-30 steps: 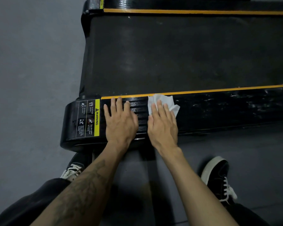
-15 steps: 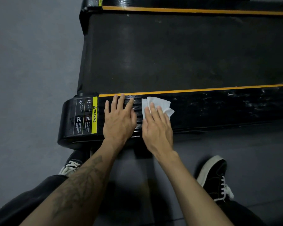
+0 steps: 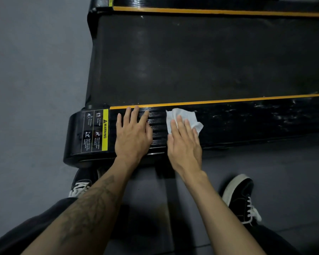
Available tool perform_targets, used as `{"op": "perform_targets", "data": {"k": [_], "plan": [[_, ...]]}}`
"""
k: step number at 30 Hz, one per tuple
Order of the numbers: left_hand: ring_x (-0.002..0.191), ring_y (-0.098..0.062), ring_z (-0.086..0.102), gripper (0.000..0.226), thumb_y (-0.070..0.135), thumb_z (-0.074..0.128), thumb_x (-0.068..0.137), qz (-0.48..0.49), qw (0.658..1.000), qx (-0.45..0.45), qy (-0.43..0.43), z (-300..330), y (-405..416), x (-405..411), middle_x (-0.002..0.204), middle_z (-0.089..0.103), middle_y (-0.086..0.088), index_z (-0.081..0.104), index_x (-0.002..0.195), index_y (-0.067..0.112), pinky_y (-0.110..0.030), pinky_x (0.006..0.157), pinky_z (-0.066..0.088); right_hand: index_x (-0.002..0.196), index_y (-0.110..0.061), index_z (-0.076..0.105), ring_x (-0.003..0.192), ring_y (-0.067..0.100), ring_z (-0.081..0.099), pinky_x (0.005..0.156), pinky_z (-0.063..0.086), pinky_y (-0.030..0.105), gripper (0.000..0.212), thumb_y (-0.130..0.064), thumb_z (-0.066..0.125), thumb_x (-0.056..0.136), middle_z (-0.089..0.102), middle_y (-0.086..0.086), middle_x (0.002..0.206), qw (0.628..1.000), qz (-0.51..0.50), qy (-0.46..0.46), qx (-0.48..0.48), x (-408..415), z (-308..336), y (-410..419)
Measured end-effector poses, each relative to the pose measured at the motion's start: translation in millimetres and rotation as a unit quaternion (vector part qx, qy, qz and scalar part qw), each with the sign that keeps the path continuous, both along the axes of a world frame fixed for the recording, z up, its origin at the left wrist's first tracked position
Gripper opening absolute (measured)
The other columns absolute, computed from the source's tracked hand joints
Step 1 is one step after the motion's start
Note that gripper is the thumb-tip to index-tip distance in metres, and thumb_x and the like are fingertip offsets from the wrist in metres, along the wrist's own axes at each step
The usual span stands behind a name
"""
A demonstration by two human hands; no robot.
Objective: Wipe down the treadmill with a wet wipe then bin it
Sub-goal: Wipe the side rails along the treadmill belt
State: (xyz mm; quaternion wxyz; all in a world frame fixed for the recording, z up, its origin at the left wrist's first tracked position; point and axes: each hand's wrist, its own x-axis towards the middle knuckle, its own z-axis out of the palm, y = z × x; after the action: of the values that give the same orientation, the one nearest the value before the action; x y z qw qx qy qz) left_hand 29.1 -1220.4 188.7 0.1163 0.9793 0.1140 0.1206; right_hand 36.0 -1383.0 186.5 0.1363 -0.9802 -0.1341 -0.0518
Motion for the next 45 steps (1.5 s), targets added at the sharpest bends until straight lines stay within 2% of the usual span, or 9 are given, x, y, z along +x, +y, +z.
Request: {"op": "perform_targets", "data": {"k": [5, 8, 13, 18, 21, 24, 28, 34, 45], "plan": [[0.152, -0.031, 0.031, 0.056, 0.038, 0.03, 0.1, -0.001, 1.0, 0.0, -0.001, -0.3, 1.2, 0.7, 0.159, 0.043, -0.013, 0.052, 0.149, 0.023, -0.056, 0.124, 0.023, 0.152, -0.011, 0.047, 0.152, 0.028, 0.033, 0.122, 0.028, 0.049, 0.059, -0.035, 0.028, 0.102, 0.038, 0.009, 0.163, 0.999, 0.028, -0.017, 0.004, -19.4, -2.5, 15.8], [0.153, -0.031, 0.03, 0.057, 0.039, 0.029, 0.099, -0.005, 1.0, -0.002, 0.005, 0.3, 0.3, -0.4, 0.16, 0.042, -0.013, 0.05, 0.15, 0.022, -0.056, 0.125, 0.022, 0.156, -0.017, 0.041, 0.154, 0.024, 0.027, 0.124, 0.026, 0.048, 0.06, -0.038, 0.022, 0.103, 0.032, 0.003, 0.166, 0.999, 0.045, -0.007, -0.024, -5.7, -1.6, 1.2], [0.152, -0.031, 0.032, 0.058, 0.039, 0.029, 0.099, -0.003, 1.0, 0.001, -0.002, 0.1, -0.5, 0.5, 0.159, 0.043, -0.013, 0.051, 0.15, 0.022, -0.056, 0.124, 0.023, 0.156, -0.012, 0.04, 0.156, 0.025, 0.023, 0.125, 0.022, 0.048, 0.063, -0.041, 0.019, 0.104, 0.03, 0.007, 0.166, 1.0, -0.026, 0.004, -0.005, -21.7, -1.6, 4.4], [0.152, -0.031, 0.031, 0.057, 0.039, 0.03, 0.099, -0.005, 1.0, -0.005, -0.002, 0.3, 0.2, 0.4, 0.159, 0.043, -0.013, 0.052, 0.149, 0.022, -0.056, 0.124, 0.023, 0.156, -0.016, 0.042, 0.154, 0.024, 0.026, 0.125, 0.023, 0.048, 0.062, -0.04, 0.021, 0.103, 0.032, 0.004, 0.166, 0.999, 0.046, -0.001, -0.011, -11.6, 0.7, 5.5], [0.152, -0.031, 0.032, 0.057, 0.039, 0.029, 0.099, -0.005, 1.0, -0.002, -0.001, 0.4, -0.8, 0.3, 0.159, 0.043, -0.013, 0.052, 0.149, 0.022, -0.056, 0.124, 0.023, 0.157, -0.015, 0.04, 0.156, 0.023, 0.022, 0.126, 0.019, 0.047, 0.064, -0.041, 0.017, 0.104, 0.028, 0.003, 0.167, 1.0, -0.001, 0.005, 0.004, -10.8, 1.2, -2.0], [0.152, -0.031, 0.032, 0.058, 0.039, 0.028, 0.1, -0.003, 1.0, -0.001, -0.006, 0.4, -0.6, 0.8, 0.159, 0.044, -0.013, 0.052, 0.149, 0.021, -0.055, 0.124, 0.023, 0.157, -0.011, 0.039, 0.156, 0.024, 0.021, 0.126, 0.019, 0.047, 0.064, -0.041, 0.018, 0.104, 0.028, 0.007, 0.167, 1.0, -0.025, 0.007, 0.01, -32.5, -0.8, 11.0], [0.152, -0.031, 0.031, 0.06, 0.04, 0.026, 0.099, -0.007, 1.0, -0.001, -0.001, 1.0, -0.6, 0.2, 0.159, 0.043, -0.014, 0.051, 0.15, 0.021, -0.055, 0.125, 0.022, 0.153, -0.012, 0.046, 0.153, 0.025, 0.031, 0.123, 0.024, 0.048, 0.061, -0.038, 0.025, 0.103, 0.036, 0.006, 0.164, 1.0, 0.018, -0.01, 0.007, -16.8, 0.5, 12.5], [0.152, -0.03, 0.031, 0.058, 0.04, 0.028, 0.1, -0.004, 1.0, 0.0, -0.002, 0.8, -0.7, 0.3, 0.159, 0.043, -0.013, 0.051, 0.149, 0.021, -0.055, 0.125, 0.022, 0.155, -0.009, 0.041, 0.155, 0.026, 0.024, 0.126, 0.021, 0.048, 0.062, -0.04, 0.025, 0.104, 0.031, 0.01, 0.166, 1.0, -0.024, -0.006, 0.012, -33.1, -3.8, 6.8], [0.152, -0.03, 0.03, 0.059, 0.041, 0.027, 0.099, -0.004, 1.0, 0.0, 0.001, 1.2, -1.5, 0.7, 0.16, 0.042, -0.013, 0.051, 0.15, 0.021, -0.054, 0.125, 0.022, 0.154, -0.007, 0.044, 0.155, 0.028, 0.025, 0.125, 0.022, 0.048, 0.061, -0.037, 0.028, 0.103, 0.032, 0.012, 0.165, 1.0, -0.017, -0.021, 0.015, -49.3, -6.0, 8.8]]}}
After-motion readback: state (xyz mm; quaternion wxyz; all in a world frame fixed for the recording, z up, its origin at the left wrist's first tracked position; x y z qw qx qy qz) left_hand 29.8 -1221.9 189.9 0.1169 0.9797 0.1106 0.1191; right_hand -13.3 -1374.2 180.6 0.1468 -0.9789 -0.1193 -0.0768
